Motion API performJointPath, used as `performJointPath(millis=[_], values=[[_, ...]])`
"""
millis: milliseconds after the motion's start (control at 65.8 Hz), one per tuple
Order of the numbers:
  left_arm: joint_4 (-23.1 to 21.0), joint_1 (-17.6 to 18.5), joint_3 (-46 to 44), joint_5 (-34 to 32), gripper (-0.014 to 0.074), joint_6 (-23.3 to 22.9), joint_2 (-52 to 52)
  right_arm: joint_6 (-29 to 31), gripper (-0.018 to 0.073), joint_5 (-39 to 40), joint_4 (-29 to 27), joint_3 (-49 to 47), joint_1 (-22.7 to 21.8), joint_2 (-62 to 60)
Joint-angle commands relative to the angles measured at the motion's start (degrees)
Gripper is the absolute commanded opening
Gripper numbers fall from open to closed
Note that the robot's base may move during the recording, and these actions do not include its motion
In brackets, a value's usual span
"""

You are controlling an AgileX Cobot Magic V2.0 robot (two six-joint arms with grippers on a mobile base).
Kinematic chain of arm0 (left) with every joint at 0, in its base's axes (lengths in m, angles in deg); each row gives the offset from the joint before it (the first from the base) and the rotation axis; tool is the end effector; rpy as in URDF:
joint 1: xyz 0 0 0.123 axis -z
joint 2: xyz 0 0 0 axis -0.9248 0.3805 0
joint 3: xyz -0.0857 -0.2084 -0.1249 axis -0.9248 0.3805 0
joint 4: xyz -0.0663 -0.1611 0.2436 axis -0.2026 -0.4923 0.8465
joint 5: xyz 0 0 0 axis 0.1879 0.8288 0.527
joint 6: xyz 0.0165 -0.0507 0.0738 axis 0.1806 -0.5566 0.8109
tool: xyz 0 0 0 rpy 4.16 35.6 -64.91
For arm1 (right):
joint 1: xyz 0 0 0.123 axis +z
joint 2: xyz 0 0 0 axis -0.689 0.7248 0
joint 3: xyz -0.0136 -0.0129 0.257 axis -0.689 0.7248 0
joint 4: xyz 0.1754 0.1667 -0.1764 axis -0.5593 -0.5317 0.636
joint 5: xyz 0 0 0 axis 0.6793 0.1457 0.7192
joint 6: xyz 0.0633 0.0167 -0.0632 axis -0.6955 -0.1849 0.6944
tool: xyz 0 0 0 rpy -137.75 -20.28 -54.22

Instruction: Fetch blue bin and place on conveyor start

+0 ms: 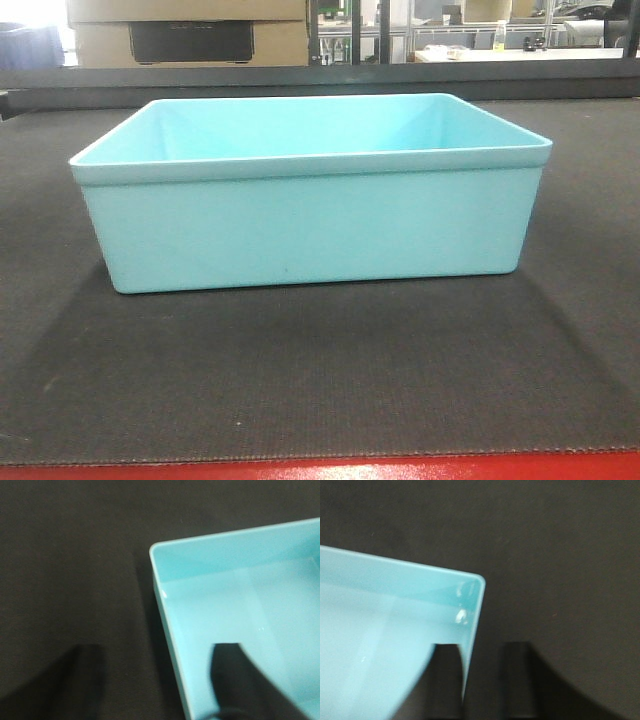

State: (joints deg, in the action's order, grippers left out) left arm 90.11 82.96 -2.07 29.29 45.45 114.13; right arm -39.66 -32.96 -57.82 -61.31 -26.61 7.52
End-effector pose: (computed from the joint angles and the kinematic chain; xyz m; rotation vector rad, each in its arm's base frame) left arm 0.3279 -0.0792 0.3898 0.0900 2.2871 -0.0813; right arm 0.3573 0.0941 0.4135 -0.2008 2.2483 0.0054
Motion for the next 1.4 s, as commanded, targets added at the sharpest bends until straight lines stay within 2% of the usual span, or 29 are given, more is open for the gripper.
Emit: performJointPath(millis=[0,76,91,228,334,578,699,866,1018,1155,1383], values=[[1.1,-1.7,2.0,-0.8,0.0117,0.3,-4.4,-0.1,-0.0154,0.6,2.0,1.9,-2.2,-3.5],[1.1,-3.5,5.7,-2.8,-0.0101,0.3,-8.1,-2.0,-0.0161,2.6,2.0,6.0,-5.6,-6.5],[1.1,-3.8,6.5,-3.4,-0.0109,0.3,-8.7,-2.2,-0.0162,3.0,2.0,7.0,-6.2,-7.3],[1.1,-6.7,17.4,-12.0,-0.0111,0.3,-16.3,-2.2,-0.0162,9.0,1.9,18.9,-12.2,-13.0],[1.2,-7.6,27.4,-19.0,-0.0111,0.3,-22.6,-2.2,-0.0162,14.8,1.9,29.0,-14.7,-18.4],[1.1,-7.7,48.7,-31.3,-0.0111,0.3,-38.7,-2.2,-0.0162,30.9,2.0,50.3,-15.2,-32.7],[1.1,-7.7,55.5,-34.9,-0.0111,0.3,-46.7,-2.2,-0.0162,38.1,2.0,59.6,-15.2,-40.5],[1.1,-7.7,59.7,-35.7,-0.0111,0.3,-57.1,-2.2,-0.0162,44.2,2.0,67.6,-15.2,-51.8],[1.2,-7.7,59.8,-36.9,-0.0111,0.3,-64.6,-2.2,-0.0162,45.3,2.0,70.1,-15.2,-61.5],[1.2,-7.7,59.8,-37.4,-0.0111,0.3,-67.6,-2.2,-0.0162,45.3,2.0,70.2,-15.2,-66.0],[1.2,-7.7,59.8,-37.4,-0.0111,0.3,-67.8,-2.2,-0.0162,45.3,2.0,70.2,-15.2,-66.3]])
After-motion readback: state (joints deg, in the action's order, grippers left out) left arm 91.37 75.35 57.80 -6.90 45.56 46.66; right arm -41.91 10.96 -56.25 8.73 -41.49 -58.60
